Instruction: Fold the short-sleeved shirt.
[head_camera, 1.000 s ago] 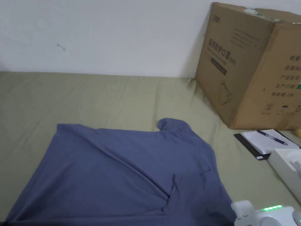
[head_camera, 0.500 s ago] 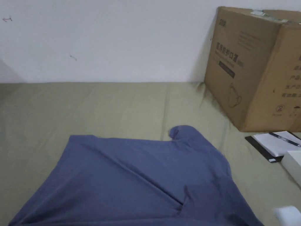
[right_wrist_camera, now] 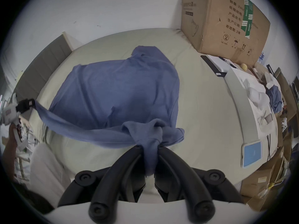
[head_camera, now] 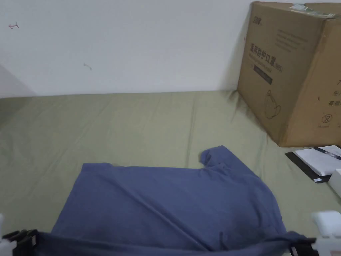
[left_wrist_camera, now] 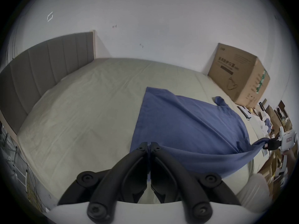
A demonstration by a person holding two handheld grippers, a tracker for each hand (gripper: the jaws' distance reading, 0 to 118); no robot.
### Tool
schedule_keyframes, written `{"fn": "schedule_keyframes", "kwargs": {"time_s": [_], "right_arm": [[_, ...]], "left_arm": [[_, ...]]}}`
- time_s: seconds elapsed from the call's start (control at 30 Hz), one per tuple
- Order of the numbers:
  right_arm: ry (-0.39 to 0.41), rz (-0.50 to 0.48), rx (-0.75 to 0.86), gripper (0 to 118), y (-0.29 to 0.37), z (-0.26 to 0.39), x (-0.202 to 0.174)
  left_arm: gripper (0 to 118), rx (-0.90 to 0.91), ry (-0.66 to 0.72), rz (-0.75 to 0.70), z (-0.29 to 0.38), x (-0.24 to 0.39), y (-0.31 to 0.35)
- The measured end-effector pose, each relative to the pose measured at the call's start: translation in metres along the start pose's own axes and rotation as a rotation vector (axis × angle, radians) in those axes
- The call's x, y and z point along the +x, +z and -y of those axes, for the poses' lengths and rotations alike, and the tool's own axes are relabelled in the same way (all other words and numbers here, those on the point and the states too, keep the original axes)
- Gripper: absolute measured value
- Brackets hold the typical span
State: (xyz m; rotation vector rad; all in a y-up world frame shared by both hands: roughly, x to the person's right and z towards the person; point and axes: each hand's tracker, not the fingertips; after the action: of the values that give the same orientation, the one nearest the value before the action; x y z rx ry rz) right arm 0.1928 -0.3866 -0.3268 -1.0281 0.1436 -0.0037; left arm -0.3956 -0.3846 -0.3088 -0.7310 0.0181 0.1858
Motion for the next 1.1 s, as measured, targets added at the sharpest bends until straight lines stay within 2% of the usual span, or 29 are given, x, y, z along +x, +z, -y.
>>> {"fn": "schedule_keyframes", "kwargs": {"time_s": [0.07, 0.17, 0.37, 0.43, 0.47, 0.5, 0.53, 0.57, 0.6, 0.63, 0.73, 0.83, 0.87, 0.9, 0.93, 0.97, 1.0, 1.03, 1.1], "right_arm": [[-0.049, -0.003, -0.044, 9, -0.025, -0.031, 0.009], [-0.094, 0.058, -0.090, 9, -0.063, -0.069, 0.017], [-0.097, 0.088, -0.180, 10, -0.130, -0.095, 0.020], [-0.123, 0.084, -0.160, 15, -0.136, -0.089, 0.023], [-0.153, 0.083, -0.135, 27, -0.136, -0.087, 0.025], [-0.175, 0.084, -0.104, 40, -0.133, -0.084, 0.027], [-0.192, 0.073, -0.069, 64, -0.129, -0.081, 0.029], [-0.217, 0.048, -0.023, 104, -0.120, -0.073, 0.029], [-0.238, 0.027, 0.023, 118, -0.111, -0.066, 0.030], [-0.248, 0.024, 0.095, 114, -0.099, -0.059, 0.031], [-0.262, -0.041, 0.219, 113, -0.058, -0.043, 0.022], [-0.289, -0.138, 0.366, 111, -0.002, -0.020, -0.004], [-0.296, -0.193, 0.432, 105, 0.016, -0.010, -0.014], [-0.295, -0.241, 0.509, 91, 0.034, 0.000, -0.023], [-0.287, -0.260, 0.559, 63, 0.048, 0.007, -0.032], [-0.277, -0.269, 0.598, 18, 0.065, 0.011, -0.047], [-0.265, -0.266, 0.624, 0, 0.076, 0.016, -0.056], [-0.255, -0.260, 0.630, 0, 0.083, 0.020, -0.064], [-0.246, -0.281, 0.663, 0, 0.094, 0.024, -0.078]], "left_arm": [[1, -0.049, 0.077, -0.004, -0.013, -0.005, -0.033], [1, -0.089, 0.193, -0.003, -0.030, -0.012, -0.074], [1, -0.177, 0.180, -0.039, -0.038, -0.007, -0.130], [5, -0.170, 0.193, -0.027, -0.041, -0.011, -0.135], [23, -0.143, 0.204, -0.010, -0.040, -0.013, -0.134], [51, -0.112, 0.205, -0.010, -0.042, -0.015, -0.131], [83, -0.078, 0.199, -0.008, -0.043, -0.017, -0.127], [113, -0.037, 0.193, -0.009, -0.044, -0.018, -0.119], [118, 0.020, 0.191, 0.002, -0.041, -0.019, -0.106], [117, 0.086, 0.198, 0.048, -0.041, -0.020, -0.093], [117, 0.113, 0.167, 0.098, -0.034, -0.018, -0.048], [117, 0.155, 0.072, 0.083, -0.019, -0.004, 0.007], [113, 0.122, 0.055, 0.116, -0.014, -0.001, 0.023], [100, 0.137, 0.056, 0.170, -0.007, 0.002, 0.040], [69, 0.173, 0.047, 0.204, 0.000, 0.005, 0.055], [12, 0.206, 0.026, 0.192, 0.006, 0.011, 0.070], [0, 0.218, -0.002, 0.158, 0.012, 0.016, 0.080], [0, 0.209, -0.024, 0.130, 0.015, 0.020, 0.088], [0, 0.220, -0.011, 0.172, 0.018, 0.019, 0.104]]}}
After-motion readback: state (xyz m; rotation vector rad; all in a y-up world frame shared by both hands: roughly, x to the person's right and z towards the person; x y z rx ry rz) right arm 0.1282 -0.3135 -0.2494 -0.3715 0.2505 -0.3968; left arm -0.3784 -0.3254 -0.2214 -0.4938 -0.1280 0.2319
